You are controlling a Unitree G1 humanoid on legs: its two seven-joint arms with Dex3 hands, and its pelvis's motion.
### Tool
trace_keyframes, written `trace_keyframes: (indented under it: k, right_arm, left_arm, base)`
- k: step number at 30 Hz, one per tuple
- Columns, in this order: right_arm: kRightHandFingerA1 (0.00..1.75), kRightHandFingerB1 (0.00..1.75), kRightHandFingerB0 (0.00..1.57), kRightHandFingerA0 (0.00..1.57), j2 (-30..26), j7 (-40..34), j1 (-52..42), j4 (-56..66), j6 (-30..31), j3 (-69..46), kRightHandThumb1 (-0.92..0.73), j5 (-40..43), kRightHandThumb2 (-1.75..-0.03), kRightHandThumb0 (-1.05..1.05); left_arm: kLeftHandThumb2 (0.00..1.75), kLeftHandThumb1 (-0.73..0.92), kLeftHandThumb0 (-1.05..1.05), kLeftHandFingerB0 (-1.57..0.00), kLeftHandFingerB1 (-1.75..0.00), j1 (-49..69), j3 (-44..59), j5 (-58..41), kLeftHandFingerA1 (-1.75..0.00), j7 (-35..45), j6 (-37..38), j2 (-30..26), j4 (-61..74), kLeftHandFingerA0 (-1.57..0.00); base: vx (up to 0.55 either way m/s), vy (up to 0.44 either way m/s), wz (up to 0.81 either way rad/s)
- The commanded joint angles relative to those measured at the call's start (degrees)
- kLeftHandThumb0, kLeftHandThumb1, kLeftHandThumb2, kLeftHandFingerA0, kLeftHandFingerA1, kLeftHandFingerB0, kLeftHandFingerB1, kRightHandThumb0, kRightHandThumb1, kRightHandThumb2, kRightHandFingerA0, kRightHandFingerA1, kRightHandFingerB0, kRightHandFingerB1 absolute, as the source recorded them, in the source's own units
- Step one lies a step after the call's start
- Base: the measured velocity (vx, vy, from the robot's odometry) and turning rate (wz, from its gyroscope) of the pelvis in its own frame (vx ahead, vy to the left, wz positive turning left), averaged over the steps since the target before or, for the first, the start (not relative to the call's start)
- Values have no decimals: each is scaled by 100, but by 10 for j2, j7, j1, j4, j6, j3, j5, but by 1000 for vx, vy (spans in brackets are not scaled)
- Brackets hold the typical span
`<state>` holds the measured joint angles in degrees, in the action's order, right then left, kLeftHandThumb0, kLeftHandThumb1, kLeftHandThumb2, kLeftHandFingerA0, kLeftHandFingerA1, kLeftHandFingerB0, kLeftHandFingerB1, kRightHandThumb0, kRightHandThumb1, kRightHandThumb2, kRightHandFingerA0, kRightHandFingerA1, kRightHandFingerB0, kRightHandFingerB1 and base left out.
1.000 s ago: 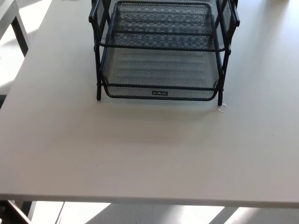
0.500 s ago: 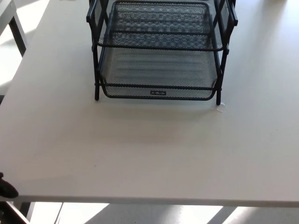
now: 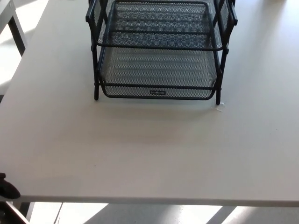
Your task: The robot uses its right hand to grab the drawer kept on the middle of the desk and pull it out towards the robot
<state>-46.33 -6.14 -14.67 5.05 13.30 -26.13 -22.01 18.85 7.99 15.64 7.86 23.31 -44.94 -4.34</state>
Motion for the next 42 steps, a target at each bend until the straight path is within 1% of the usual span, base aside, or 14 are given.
trace_keyframes:
  k: [1,5,6,7,9,10,12,13,21,25,26,36,37,42]
  right_arm:
    - [58,45,12,14,-6,-8,76,65,-1,19,-52,-32,-87,-75]
    - [52,43,17,19,-4,10,138,106,-4,67,-50,-56,-84,-71]
    - [45,31,21,23,-1,16,149,113,-4,79,-62,-56,-59,-68]
    - [51,43,13,16,-3,25,162,118,8,96,-51,-67,-86,-73]
    - [44,30,20,20,1,21,189,119,-16,129,-66,-78,-60,-72]
    - [50,44,9,13,1,25,198,124,-15,144,-55,-88,-90,-78]
    - [51,44,9,14,6,19,214,131,-18,170,-56,-108,-92,-81]
    - [44,33,16,17,12,26,222,138,-17,183,-70,-108,-61,-79]
    - [37,29,20,18,53,59,318,133,-40,288,-65,-123,-59,-70]
    - [39,33,17,15,98,62,370,122,-35,346,-69,-150,-61,-76]
    - [52,50,0,1,112,68,397,115,-41,375,-37,-166,-99,-40]
    - [53,50,0,1,201,53,486,50,-64,463,-33,-219,-96,-40]
    - [47,35,16,13,216,41,501,34,-67,476,-64,-232,-60,-80]
    - [46,35,17,13,256,25,543,-20,-77,508,-63,-255,-60,-80]
  left_arm:
    - [56,56,-30,-79,-55,2,8,14,-85,15,14,-12,2,-79]
    - [56,55,-30,-81,-55,1,11,15,-86,14,11,-8,4,-81]
    - [56,54,-29,-82,-57,-1,10,13,-87,13,20,-7,-2,-80]
    - [56,55,-29,-81,-58,-1,10,12,-89,14,22,-8,-3,-81]
    - [56,55,-30,-81,-57,-2,10,17,-89,14,22,-8,-3,-80]
    - [56,55,-30,-81,-58,-2,10,17,-89,15,20,-8,-3,-80]
    - [57,56,-30,-81,-58,0,12,16,-90,19,16,-8,2,-80]
    - [57,56,-30,-80,-57,4,14,15,-89,20,16,-9,5,-80]
    - [57,54,-29,-82,-58,-1,16,15,-90,19,28,-5,-8,-82]
    - [57,55,-30,-81,-57,-1,17,16,-88,20,31,-5,-9,-81]
    - [56,55,-30,-81,-58,-2,17,16,-90,19,37,-4,-10,-82]
    - [57,56,-29,-80,-57,-16,12,20,-85,27,36,-5,-14,-80]
    - [56,55,-28,-81,-57,-16,12,19,-86,28,32,-4,-12,-80]
    - [56,55,-29,-81,-58,-17,12,21,-86,29,35,-3,-8,-79]
  base:
    - [0,0,0]
    - [0,0,0]
    - [0,0,0]
    - [0,0,0]
    - [0,0,0]
    - [0,0,0]
    - [0,0,0]
    - [0,0,0]
    - [0,0,0]
    - [0,0,0]
    - [0,0,0]
    - [0,0,0]
    - [0,0,0]
    - [0,0,0]
